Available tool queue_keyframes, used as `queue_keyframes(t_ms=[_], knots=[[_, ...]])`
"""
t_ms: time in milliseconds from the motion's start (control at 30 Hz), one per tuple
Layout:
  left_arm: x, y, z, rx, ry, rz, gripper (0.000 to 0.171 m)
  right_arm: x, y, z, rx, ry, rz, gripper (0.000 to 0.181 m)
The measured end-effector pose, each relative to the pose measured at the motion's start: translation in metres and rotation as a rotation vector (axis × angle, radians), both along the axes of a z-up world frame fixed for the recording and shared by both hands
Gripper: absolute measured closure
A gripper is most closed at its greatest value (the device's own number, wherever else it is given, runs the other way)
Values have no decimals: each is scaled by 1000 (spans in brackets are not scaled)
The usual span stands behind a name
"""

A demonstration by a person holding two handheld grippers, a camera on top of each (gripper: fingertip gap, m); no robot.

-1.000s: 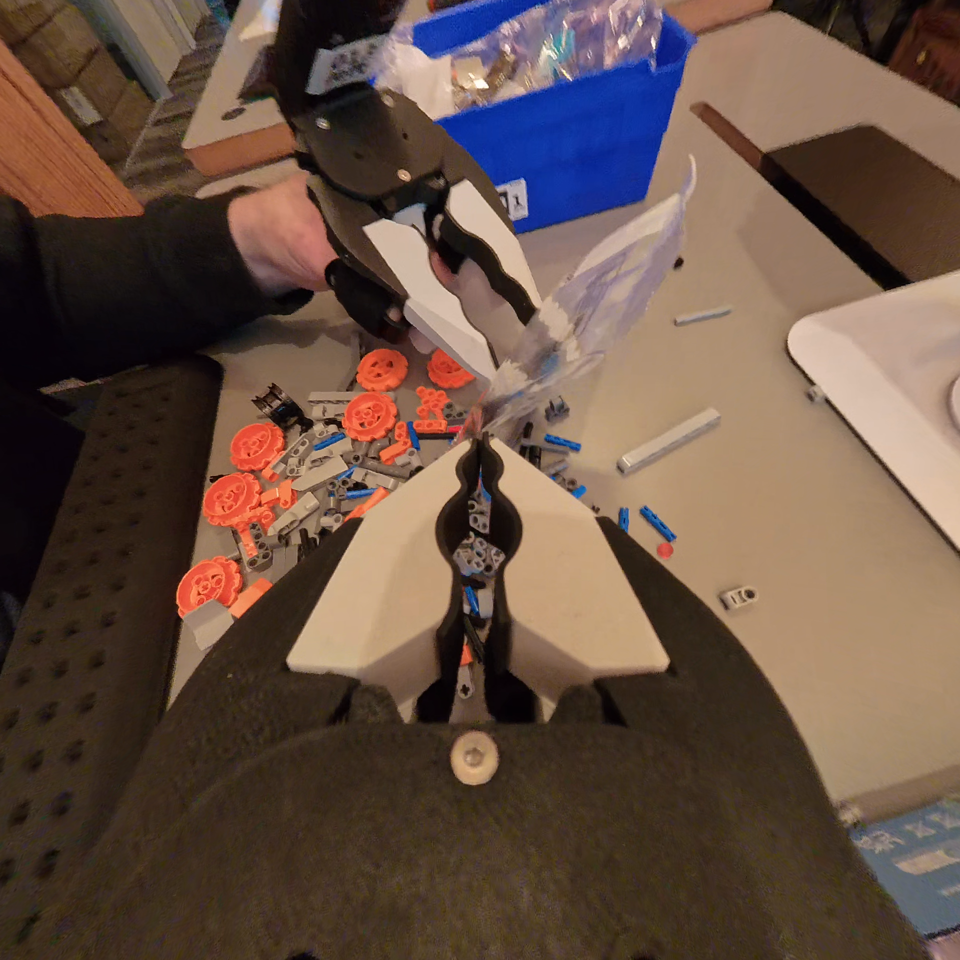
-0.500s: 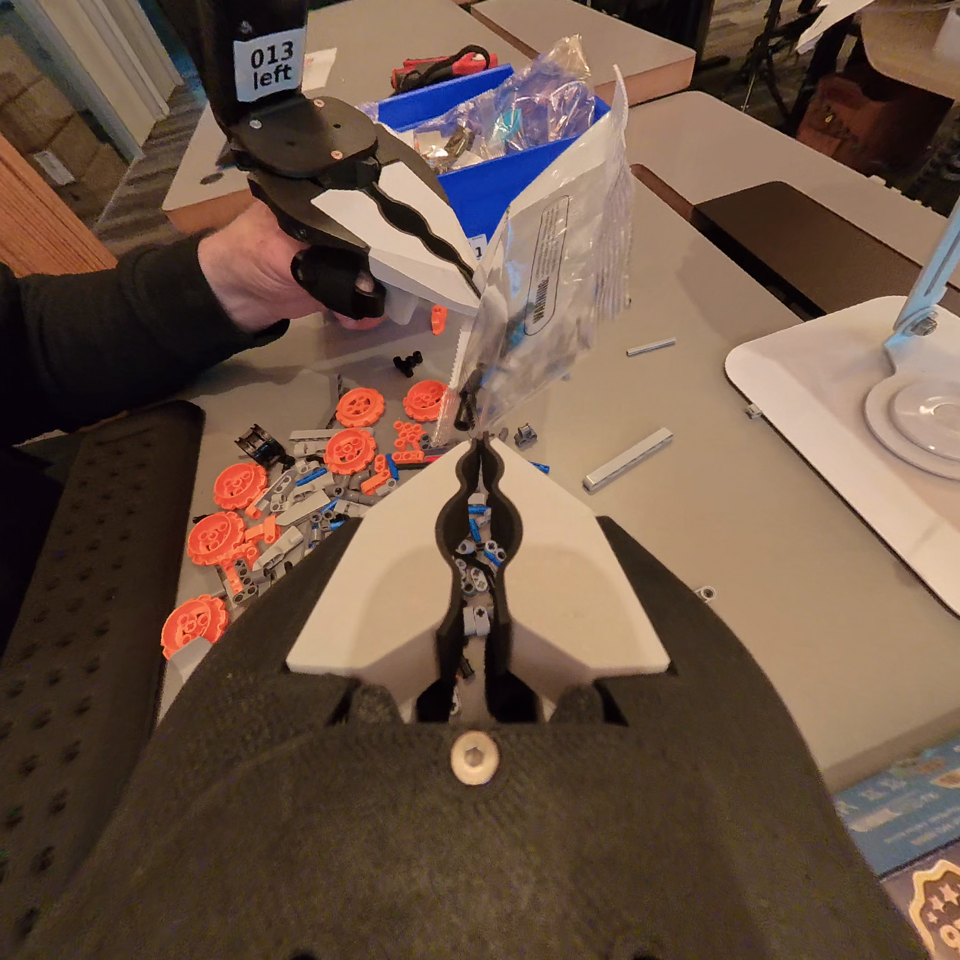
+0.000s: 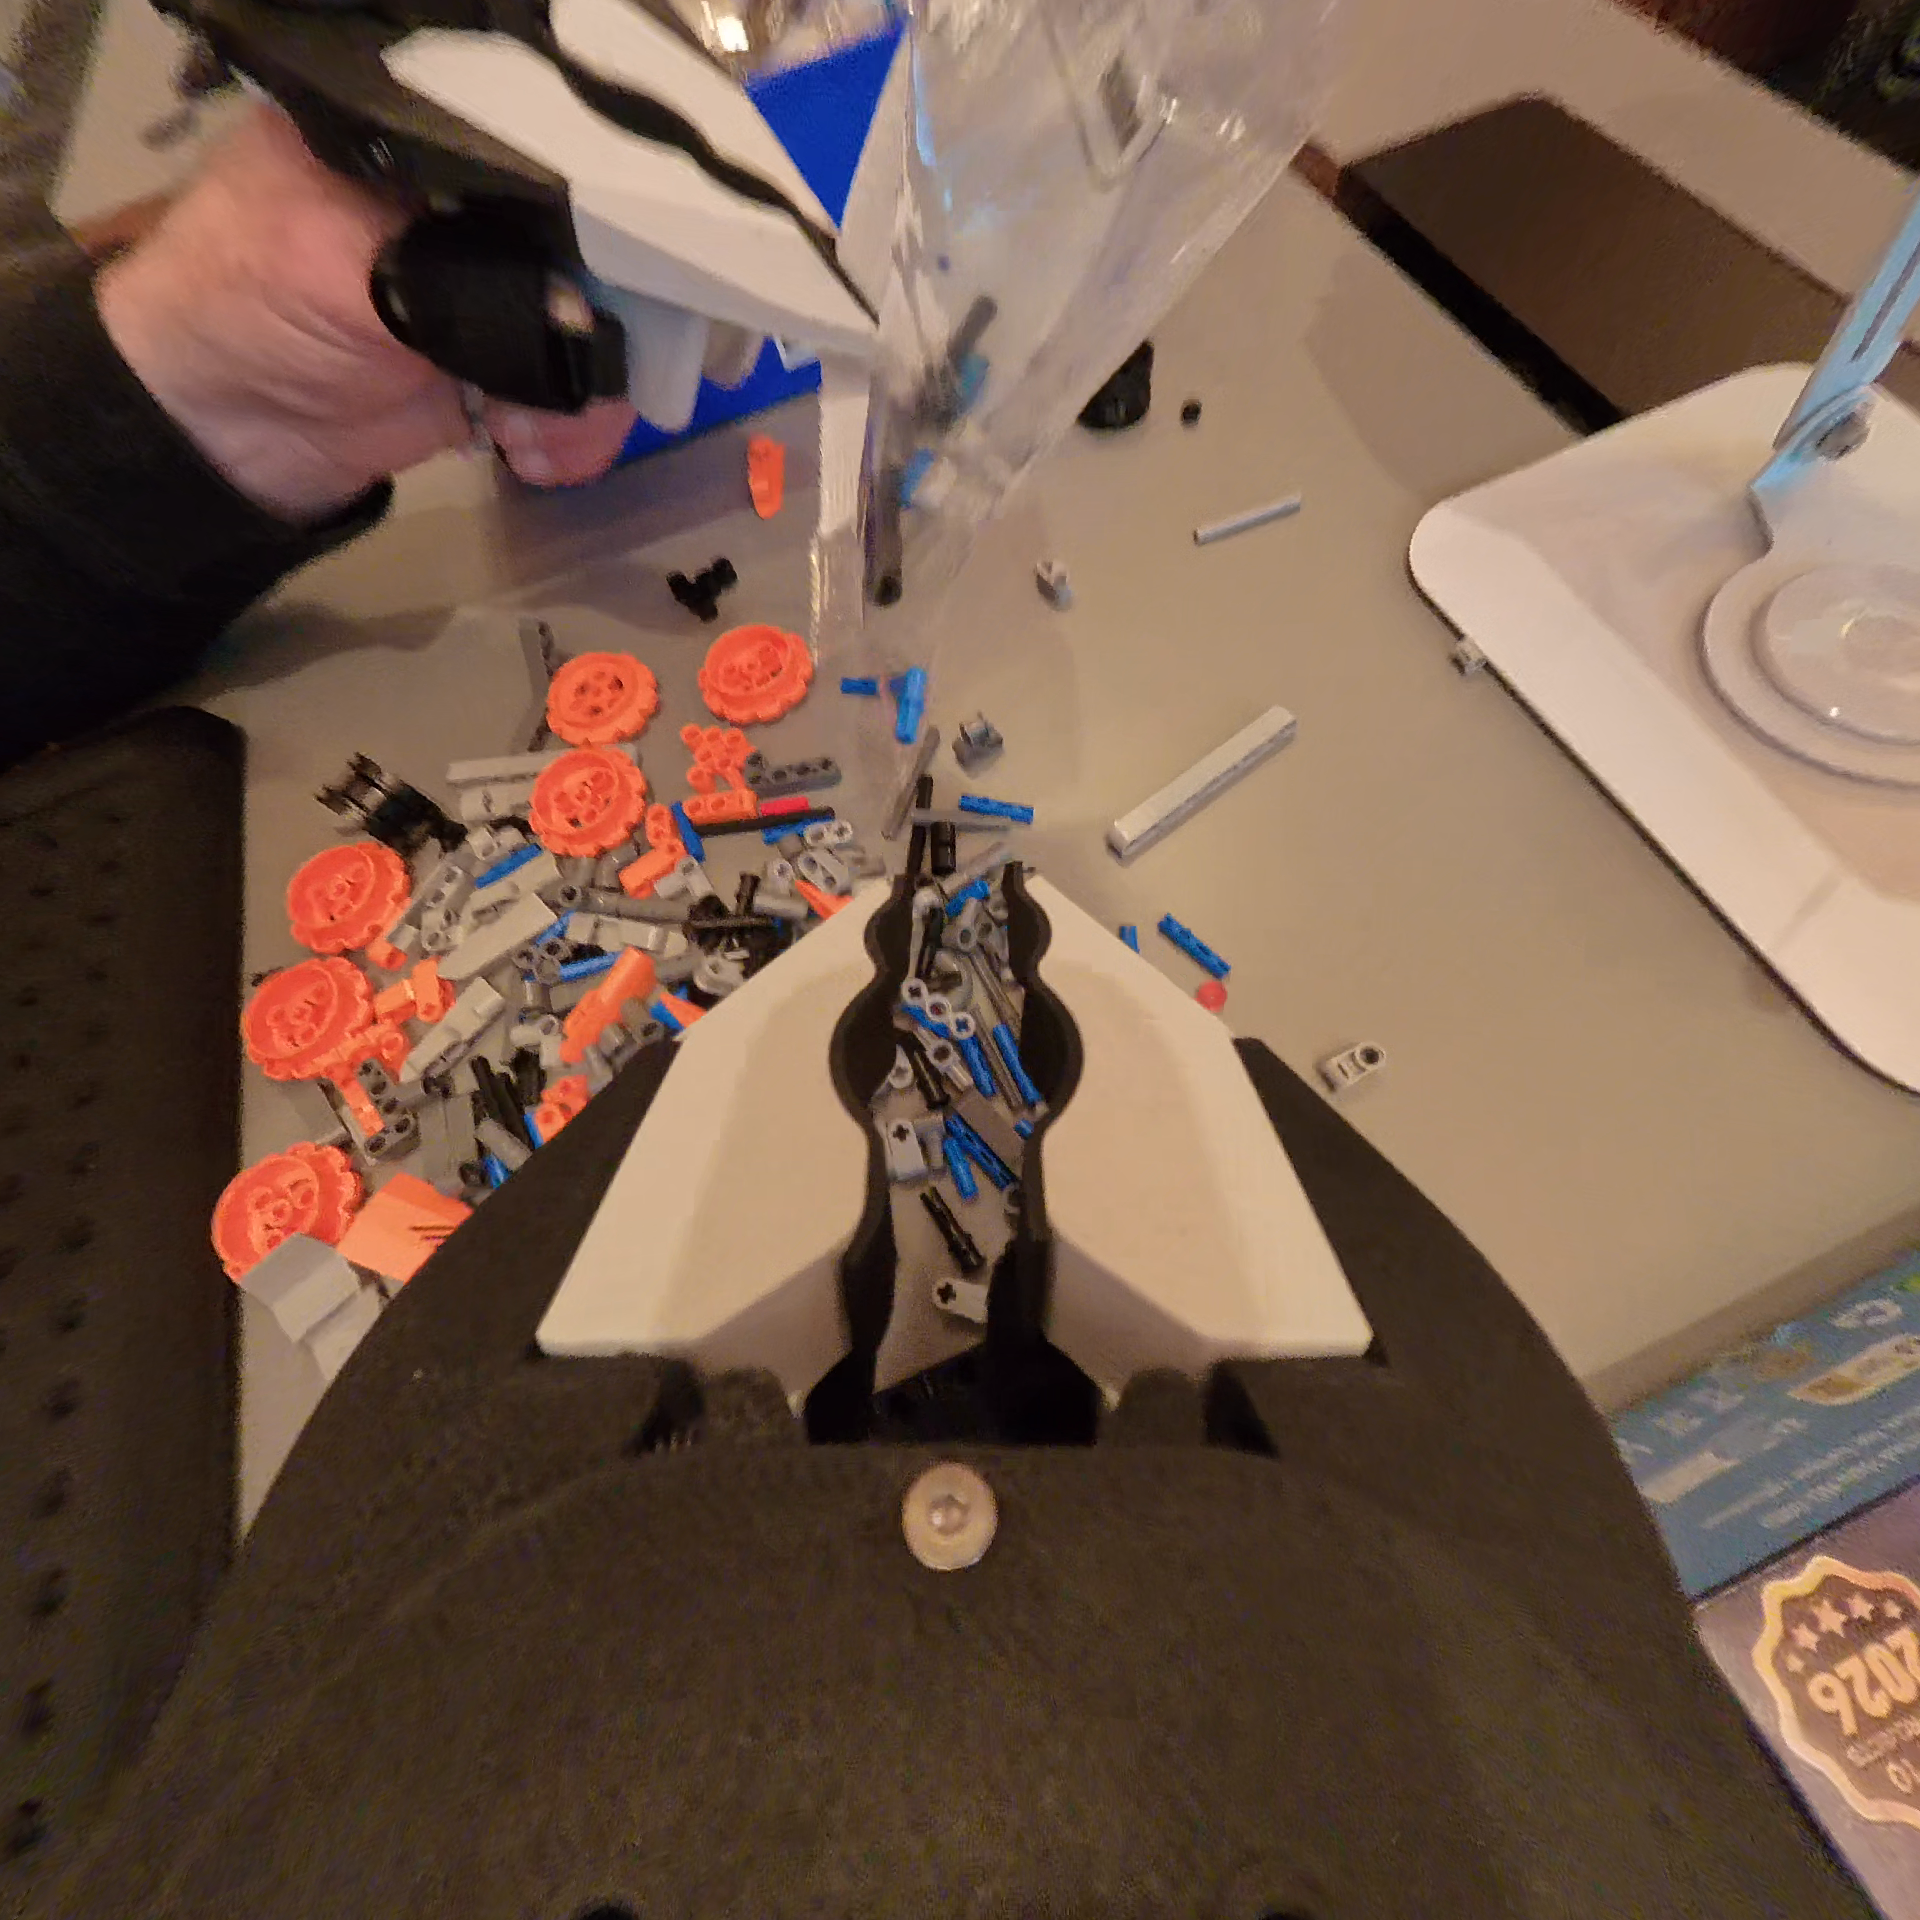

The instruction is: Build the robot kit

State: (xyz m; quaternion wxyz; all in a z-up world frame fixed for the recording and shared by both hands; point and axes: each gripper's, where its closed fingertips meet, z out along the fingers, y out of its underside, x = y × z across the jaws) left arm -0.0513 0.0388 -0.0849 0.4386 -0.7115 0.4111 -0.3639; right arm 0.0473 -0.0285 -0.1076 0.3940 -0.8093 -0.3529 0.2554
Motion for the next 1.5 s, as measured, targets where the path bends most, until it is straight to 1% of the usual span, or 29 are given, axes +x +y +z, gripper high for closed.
queue_keyframes(t_ms=[100,167,300,467,600,700,733,800,867,967,1000,1067,1167,1333,1500], knots=[[0,0,-5,-7,15,7,171,-7,-3,-23,-36,-112,21,166],[-1,1,-6,-7,21,13,171,-17,-6,-37,-68,-162,44,159],[-6,6,-7,-26,11,43,171,-34,-9,-58,-65,-279,97,157],[-10,9,-8,-40,0,65,171,-58,-15,-72,-61,-322,174,162],[-11,10,-6,-46,-12,68,171,-72,-27,-78,-127,-271,238,161],[-11,11,-6,-46,-12,73,171,-75,-46,-75,-167,-249,339,168],[-11,10,-6,-46,-15,72,171,-76,-50,-72,-171,-228,357,168],[-11,10,-6,-47,-15,72,171,-75,-48,-64,-156,-195,351,168],[-11,10,-6,-48,-15,73,171,-68,-37,-61,-131,-203,295,167],[-11,11,-6,-47,-14,77,171,-66,-19,-57,-89,-170,217,171],[-11,12,-7,-48,-13,81,171,-65,-15,-59,-70,-198,206,176],[-12,13,-7,-49,-12,88,171,-63,-7,-63,-41,-256,190,176],[-13,14,-7,-55,-16,96,171,-63,-6,-75,-42,-331,219,173],[-14,16,-7,-60,-19,109,171,-66,-5,-83,-34,-351,243,164],[-14,16,-9,-65,-11,112,171,-69,-5,-86,-52,-350,263,167]])
